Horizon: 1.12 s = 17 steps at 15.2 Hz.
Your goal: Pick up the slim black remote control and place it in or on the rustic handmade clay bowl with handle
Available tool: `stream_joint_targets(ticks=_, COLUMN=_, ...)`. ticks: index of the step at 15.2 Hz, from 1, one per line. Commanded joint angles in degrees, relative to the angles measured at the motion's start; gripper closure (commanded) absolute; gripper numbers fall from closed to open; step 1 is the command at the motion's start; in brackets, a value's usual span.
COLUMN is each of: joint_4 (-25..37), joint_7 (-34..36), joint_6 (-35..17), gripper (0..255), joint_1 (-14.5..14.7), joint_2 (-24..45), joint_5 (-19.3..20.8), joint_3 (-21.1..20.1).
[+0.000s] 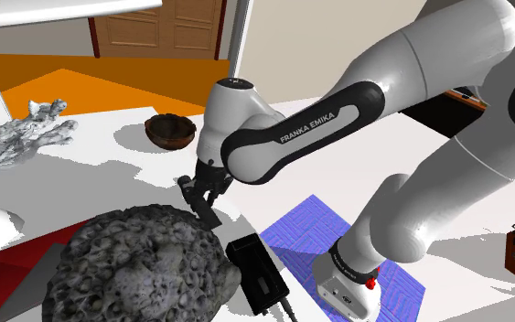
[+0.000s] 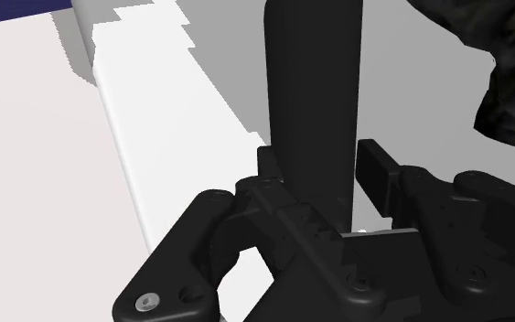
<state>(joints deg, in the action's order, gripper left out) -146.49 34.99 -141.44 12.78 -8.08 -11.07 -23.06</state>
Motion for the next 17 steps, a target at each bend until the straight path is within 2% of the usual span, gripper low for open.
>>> stream_joint_targets(ticks=1, joint_4=0.39, joint_7=-0.18, joint_6=1.41, gripper=255, joint_1=0.08, joint_2=-0.94, joint_5=-0.29, joint_3=0.12)
stream_joint_targets(ticks=17, joint_4=6.23, joint_7=-0.81, joint_6=15.57, gripper=255, joint_1=0.38, joint_2=-9.46, joint_5=-1.45, joint_3=1.86)
